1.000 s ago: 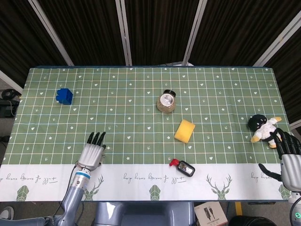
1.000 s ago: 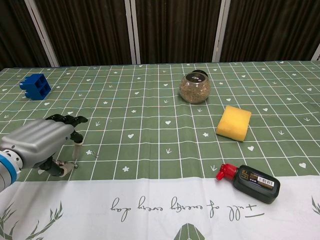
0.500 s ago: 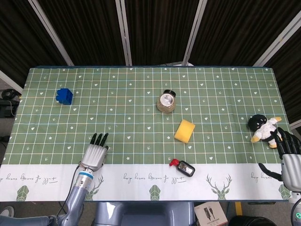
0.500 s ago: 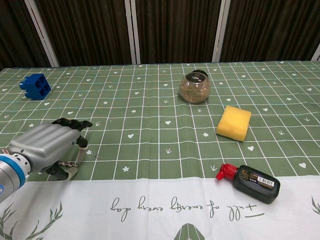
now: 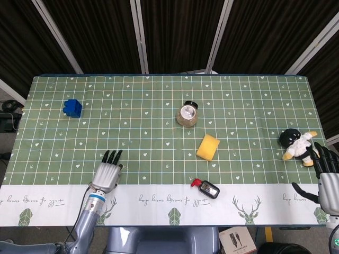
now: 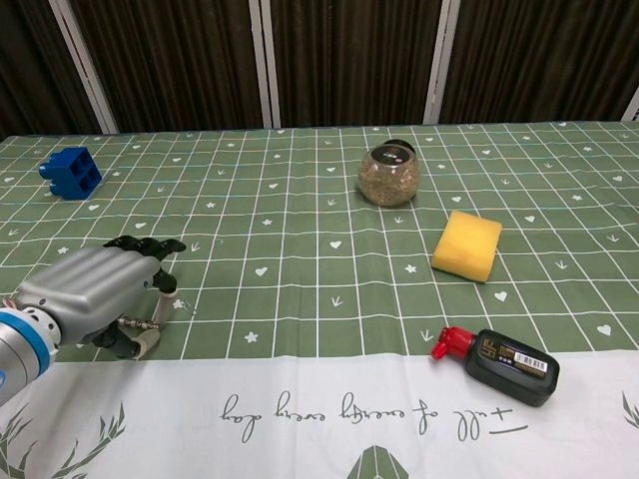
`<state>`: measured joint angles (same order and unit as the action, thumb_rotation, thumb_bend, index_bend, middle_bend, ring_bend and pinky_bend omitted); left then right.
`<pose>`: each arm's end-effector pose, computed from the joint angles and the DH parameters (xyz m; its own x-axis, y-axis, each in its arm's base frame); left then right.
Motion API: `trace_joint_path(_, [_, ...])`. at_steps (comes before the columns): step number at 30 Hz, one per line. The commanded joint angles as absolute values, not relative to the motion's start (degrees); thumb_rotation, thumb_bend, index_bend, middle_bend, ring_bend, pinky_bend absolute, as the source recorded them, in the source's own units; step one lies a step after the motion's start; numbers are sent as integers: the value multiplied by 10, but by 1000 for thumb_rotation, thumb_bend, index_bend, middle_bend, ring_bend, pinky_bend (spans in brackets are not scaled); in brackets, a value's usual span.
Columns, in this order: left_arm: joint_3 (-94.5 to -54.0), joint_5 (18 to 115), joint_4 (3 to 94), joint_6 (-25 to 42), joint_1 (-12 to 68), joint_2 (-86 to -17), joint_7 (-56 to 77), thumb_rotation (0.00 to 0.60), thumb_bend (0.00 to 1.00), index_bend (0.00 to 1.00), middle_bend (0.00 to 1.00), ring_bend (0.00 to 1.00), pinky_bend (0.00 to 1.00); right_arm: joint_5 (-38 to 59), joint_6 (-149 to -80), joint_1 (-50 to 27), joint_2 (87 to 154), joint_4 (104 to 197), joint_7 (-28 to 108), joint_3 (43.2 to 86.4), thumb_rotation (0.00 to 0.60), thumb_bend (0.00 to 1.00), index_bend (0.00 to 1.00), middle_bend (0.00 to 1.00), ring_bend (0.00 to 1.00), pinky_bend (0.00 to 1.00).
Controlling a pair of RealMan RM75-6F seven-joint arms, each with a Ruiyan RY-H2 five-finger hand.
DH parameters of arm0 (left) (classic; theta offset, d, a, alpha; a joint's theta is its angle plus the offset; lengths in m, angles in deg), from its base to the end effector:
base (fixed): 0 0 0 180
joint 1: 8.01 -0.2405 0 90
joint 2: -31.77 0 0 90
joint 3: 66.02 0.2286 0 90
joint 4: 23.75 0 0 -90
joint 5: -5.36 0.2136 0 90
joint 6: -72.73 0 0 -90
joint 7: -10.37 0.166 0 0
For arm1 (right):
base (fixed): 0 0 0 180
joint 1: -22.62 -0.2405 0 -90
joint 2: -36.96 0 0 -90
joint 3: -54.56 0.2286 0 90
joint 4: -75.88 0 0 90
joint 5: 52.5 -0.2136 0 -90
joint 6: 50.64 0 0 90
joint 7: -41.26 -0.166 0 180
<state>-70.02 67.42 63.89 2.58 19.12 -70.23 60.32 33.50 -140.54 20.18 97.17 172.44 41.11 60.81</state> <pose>-0.1536 0.2542 -0.0754 0.6390 0.2454 0.7290 0.7681 -0.2544 -0.5876 -0.2756 -0.1998 0.1788 0.3842 0.1230 0.9150 -0.9227 0.0174 0.3851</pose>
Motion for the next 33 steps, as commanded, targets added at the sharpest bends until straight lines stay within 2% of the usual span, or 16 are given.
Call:
trace_joint_path(1, [-701, 685, 655, 19, 191, -690, 594, 600, 498, 607, 0, 0, 0, 335, -1405, 202, 972, 1724, 411, 608, 600, 104, 92, 0, 0, 74])
trace_joint_path(18, [-741, 704, 766, 2, 194, -619, 509, 600, 499, 616, 13, 0, 0, 340, -1406, 199, 980, 1719, 416, 608, 600, 106, 92, 0, 0, 75])
trace_joint_path(33, [-748, 698, 753, 12, 203, -630, 457, 600, 499, 617, 17, 0, 0, 340, -1405, 197, 983, 1719, 419, 610, 600, 105, 92, 0, 0, 75])
